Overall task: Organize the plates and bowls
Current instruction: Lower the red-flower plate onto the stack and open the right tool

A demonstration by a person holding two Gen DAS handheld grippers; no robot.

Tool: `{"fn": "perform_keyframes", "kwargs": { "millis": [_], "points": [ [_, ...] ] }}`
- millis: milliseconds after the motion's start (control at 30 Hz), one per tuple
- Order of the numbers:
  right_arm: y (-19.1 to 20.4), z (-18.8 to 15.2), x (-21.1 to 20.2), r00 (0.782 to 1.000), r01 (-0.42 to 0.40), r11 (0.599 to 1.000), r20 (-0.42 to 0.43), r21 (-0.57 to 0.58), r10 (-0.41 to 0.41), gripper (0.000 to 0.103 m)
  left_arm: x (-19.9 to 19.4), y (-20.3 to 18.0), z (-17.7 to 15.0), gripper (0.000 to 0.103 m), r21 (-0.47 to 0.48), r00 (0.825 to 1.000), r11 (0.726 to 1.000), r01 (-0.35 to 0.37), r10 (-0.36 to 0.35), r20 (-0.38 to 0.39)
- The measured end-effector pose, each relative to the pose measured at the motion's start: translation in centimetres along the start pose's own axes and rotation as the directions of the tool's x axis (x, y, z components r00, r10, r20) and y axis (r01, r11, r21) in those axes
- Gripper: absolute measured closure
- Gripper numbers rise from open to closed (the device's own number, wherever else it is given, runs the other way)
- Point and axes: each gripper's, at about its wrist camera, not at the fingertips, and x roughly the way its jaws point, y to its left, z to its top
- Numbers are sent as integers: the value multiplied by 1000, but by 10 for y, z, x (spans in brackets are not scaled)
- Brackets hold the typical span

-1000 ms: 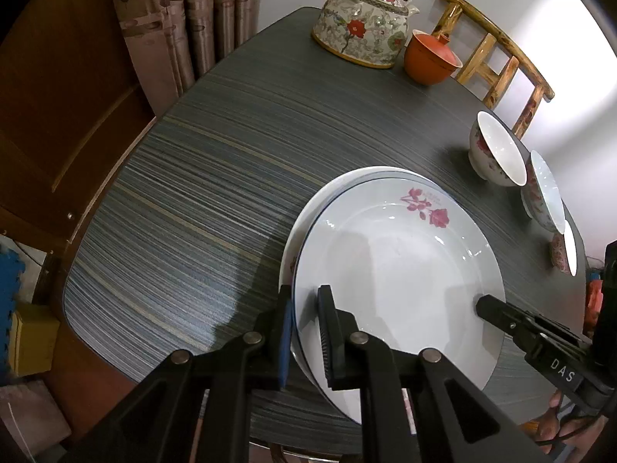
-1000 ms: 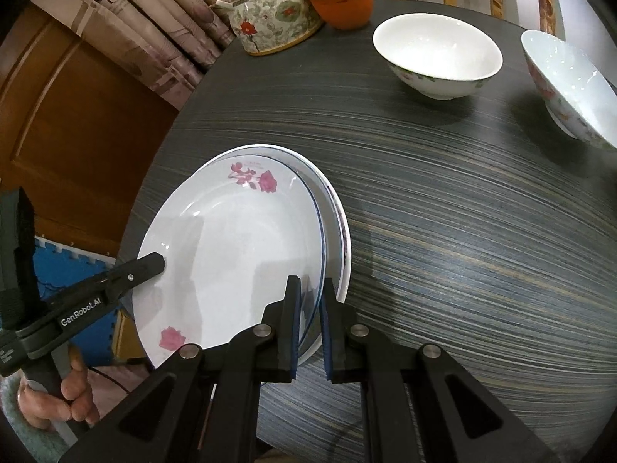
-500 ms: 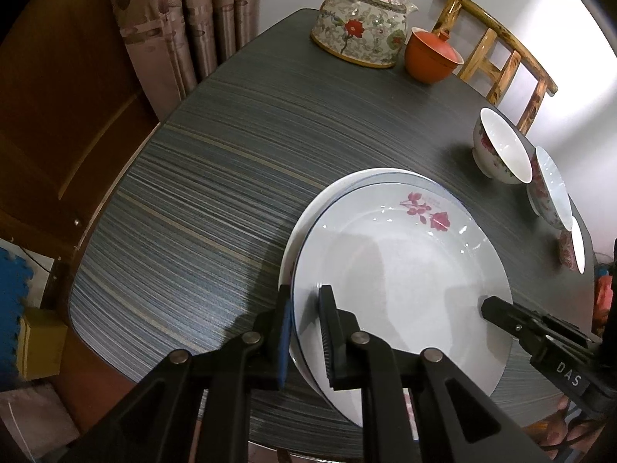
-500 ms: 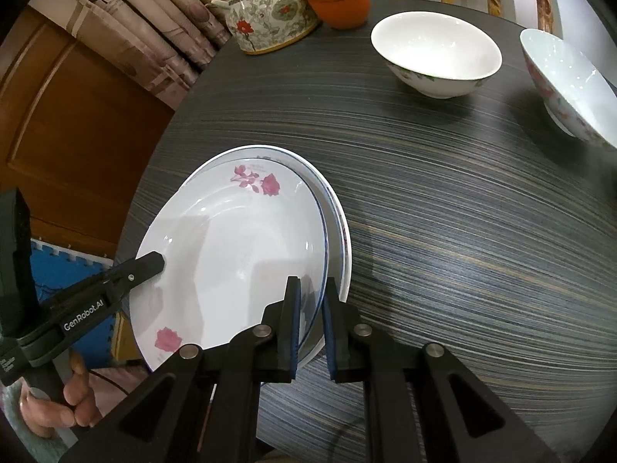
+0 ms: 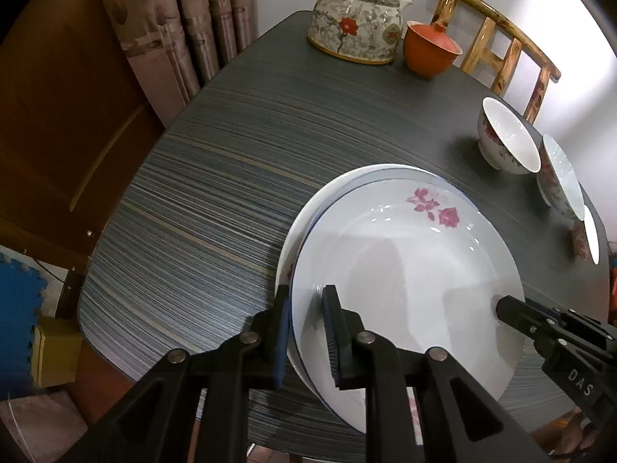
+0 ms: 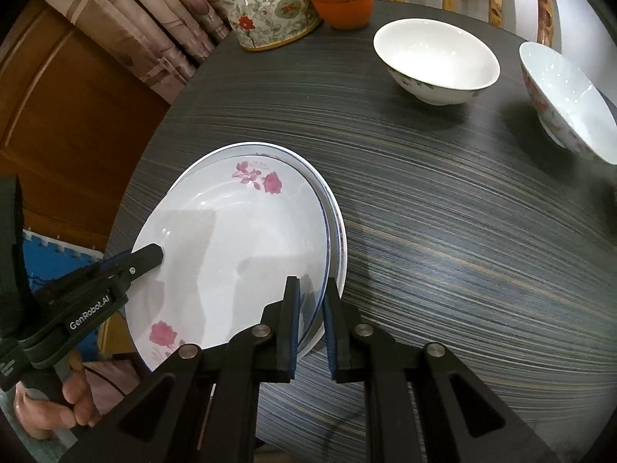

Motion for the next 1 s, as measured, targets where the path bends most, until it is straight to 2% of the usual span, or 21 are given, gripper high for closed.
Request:
{"fn": "perform_keyframes", "kwargs": {
  "millis": [267,667,1000],
  "points": [
    [0,-1,-1,1000,21,1000,6,-11,-21,84,-11,-4,2,85,35,996,998,-53,50,68],
    [-7,-5,-5,1000,-12,1000,16,3,12,83,-29,-15,-4,85,81,982,988,-132,119,148],
    [-26,-12,-27,998,-21,1000,59,21,20,81,-46,-32,-3,83,112,972,982,-151,127,199]
  ]
}}
